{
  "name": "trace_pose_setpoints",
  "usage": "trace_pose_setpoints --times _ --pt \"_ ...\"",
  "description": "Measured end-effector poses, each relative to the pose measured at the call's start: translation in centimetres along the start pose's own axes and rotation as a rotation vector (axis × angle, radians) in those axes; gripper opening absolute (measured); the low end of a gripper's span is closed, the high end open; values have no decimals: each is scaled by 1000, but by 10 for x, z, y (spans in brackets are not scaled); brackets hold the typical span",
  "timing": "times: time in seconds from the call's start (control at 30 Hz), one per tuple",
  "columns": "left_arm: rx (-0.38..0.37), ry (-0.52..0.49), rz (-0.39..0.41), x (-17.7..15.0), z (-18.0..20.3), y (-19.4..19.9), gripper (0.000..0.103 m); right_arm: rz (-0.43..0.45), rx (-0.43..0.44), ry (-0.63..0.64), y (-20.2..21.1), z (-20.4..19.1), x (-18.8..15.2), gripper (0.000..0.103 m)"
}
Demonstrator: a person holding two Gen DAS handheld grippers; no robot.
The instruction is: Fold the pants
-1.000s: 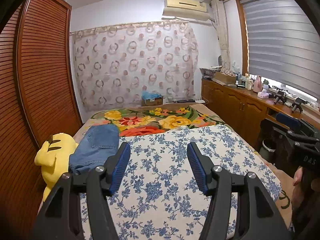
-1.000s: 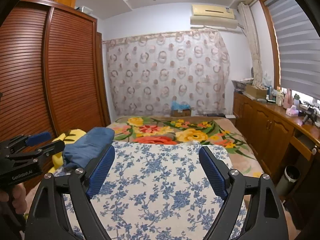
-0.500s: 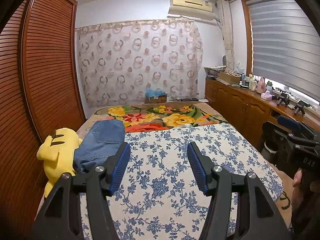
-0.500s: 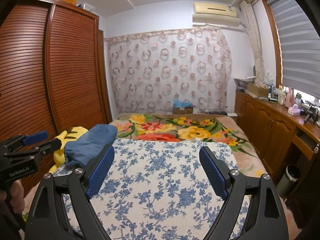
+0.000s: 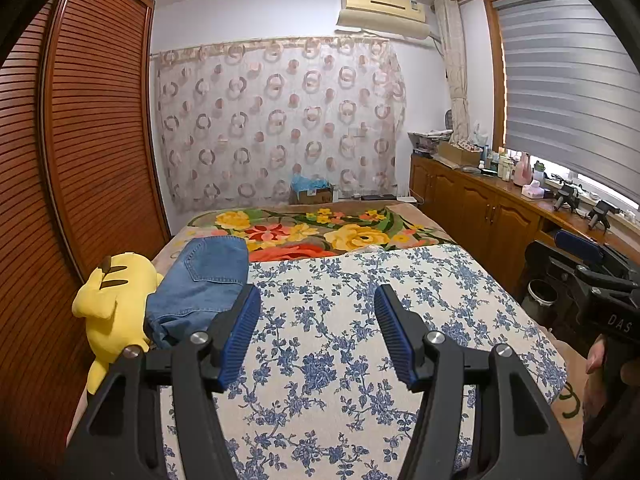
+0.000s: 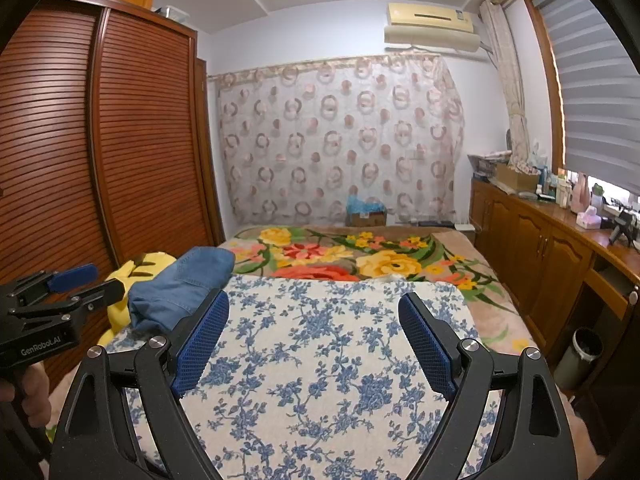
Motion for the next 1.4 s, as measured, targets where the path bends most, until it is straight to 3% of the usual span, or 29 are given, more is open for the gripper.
trace_pose_setpoints --times 1.4 --pt "-5 3 -2 2 1 0 60 -3 3 -1 0 -1 1 89"
Point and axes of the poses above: each gripper's, at about its wrist camera, not at the fingertips, and y roughly against the way its jaws point, z to its right, x to its top, the point moved 7 cm from there along -y, roughly the way its jaws point
